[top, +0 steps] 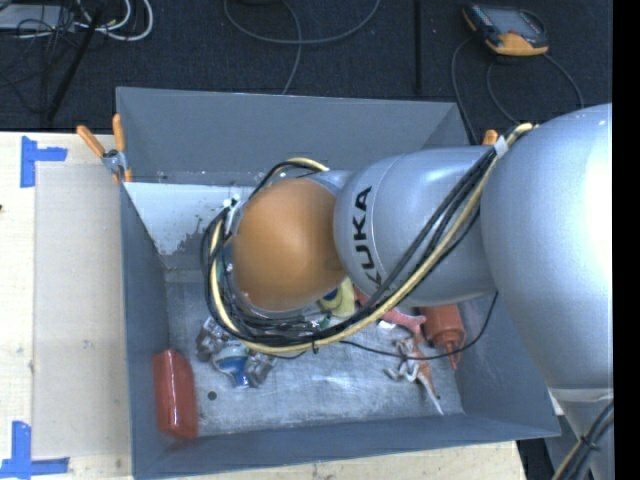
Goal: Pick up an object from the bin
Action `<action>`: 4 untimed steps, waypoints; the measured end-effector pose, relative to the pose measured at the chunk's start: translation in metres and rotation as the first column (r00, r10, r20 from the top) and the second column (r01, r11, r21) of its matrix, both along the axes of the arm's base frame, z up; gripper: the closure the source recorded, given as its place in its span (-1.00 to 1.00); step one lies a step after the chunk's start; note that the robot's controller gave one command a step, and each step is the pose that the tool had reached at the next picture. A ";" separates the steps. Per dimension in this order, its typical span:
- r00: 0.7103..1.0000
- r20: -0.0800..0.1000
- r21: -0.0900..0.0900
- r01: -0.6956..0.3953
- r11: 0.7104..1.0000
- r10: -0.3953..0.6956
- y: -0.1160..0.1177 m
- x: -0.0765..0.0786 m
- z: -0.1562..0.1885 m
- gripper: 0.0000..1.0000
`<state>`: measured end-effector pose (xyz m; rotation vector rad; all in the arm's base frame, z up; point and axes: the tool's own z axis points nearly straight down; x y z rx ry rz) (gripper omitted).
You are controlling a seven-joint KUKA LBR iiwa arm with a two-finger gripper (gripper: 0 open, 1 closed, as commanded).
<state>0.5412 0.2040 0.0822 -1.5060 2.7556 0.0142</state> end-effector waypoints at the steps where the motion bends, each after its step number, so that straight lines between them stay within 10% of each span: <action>1: 1.000 0.000 0.000 0.000 1.000 0.000 0.000 0.000 0.000 1.00; 4: 1.000 0.002 -0.003 0.001 1.000 -0.001 0.000 -0.001 0.006 1.00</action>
Offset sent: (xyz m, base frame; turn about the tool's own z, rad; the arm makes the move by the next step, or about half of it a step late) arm 0.0001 0.0000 0.0095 0.0000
